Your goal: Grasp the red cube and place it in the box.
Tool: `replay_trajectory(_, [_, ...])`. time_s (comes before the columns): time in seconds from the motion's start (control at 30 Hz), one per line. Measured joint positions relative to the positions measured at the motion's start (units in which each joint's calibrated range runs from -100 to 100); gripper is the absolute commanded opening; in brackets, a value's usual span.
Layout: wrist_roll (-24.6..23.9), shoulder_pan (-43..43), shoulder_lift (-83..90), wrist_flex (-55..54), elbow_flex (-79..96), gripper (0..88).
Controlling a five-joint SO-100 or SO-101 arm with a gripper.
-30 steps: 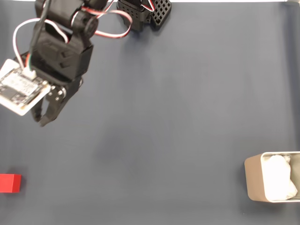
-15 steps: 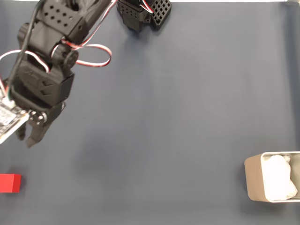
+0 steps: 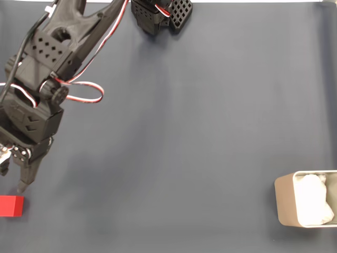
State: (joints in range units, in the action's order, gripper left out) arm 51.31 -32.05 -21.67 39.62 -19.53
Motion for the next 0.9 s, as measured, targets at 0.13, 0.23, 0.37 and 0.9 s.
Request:
replay_trajectory(0.13, [0.0, -1.0, -2.7, -3.2, -1.2, 18.5])
replay_trajectory(0.23, [0.0, -1.6, -4.7, -4.5, -2.1, 19.5])
replay_trajectory(0.37, [0.0, -2.3, -6.4, -6.3, -2.1, 21.6])
replay_trajectory(0.9, [0.1, -3.0, -12.3, -12.6, -4.0, 33.3])
